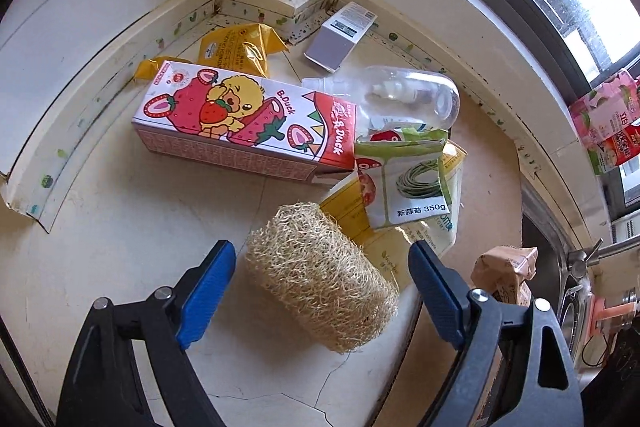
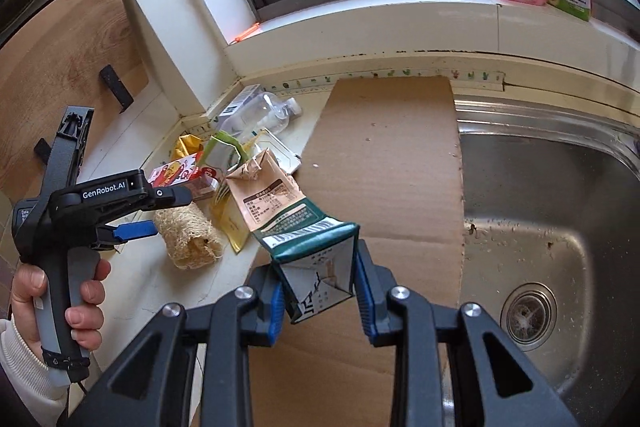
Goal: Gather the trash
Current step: 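Grasp the loofah sponge with the left tool while the right tool holds the carton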
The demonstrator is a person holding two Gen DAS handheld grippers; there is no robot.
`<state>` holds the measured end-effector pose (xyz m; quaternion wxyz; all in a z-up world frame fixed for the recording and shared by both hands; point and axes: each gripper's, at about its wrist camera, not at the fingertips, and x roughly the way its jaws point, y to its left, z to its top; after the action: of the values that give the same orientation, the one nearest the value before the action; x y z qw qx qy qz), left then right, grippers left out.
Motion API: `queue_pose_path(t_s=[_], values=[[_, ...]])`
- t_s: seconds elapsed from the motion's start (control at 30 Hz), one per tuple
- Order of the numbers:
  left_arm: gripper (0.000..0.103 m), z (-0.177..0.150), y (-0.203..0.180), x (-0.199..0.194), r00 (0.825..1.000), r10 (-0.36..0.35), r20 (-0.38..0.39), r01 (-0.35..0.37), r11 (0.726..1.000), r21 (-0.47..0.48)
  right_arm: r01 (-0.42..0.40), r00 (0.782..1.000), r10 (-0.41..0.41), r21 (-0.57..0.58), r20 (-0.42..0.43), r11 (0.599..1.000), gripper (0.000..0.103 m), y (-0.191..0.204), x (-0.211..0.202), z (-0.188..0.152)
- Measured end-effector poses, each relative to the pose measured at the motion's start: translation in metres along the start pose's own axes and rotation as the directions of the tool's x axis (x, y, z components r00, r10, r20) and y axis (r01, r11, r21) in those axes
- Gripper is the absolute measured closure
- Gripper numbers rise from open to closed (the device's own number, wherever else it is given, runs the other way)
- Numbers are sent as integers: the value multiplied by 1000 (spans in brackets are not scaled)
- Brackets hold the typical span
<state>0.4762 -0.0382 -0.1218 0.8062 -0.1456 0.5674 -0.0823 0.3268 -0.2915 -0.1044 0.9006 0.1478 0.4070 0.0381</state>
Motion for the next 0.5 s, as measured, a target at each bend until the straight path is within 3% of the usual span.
queue_pose_path(t_s=[0.1, 0.3, 0.5], values=[[45, -1, -5, 10, 999, 29, -20, -28, 999, 20, 10, 1000, -10, 23, -14, 1000, 73, -4, 4, 0], [58, -7, -6, 3, 999, 40, 16, -41, 997, 69, 10, 1000, -10, 25, -13, 1000, 73, 1, 3, -3], [65, -29, -13, -24, 996, 77, 42, -84, 976, 202, 13, 1000, -13, 26, -18, 1000, 73, 10, -5, -10]])
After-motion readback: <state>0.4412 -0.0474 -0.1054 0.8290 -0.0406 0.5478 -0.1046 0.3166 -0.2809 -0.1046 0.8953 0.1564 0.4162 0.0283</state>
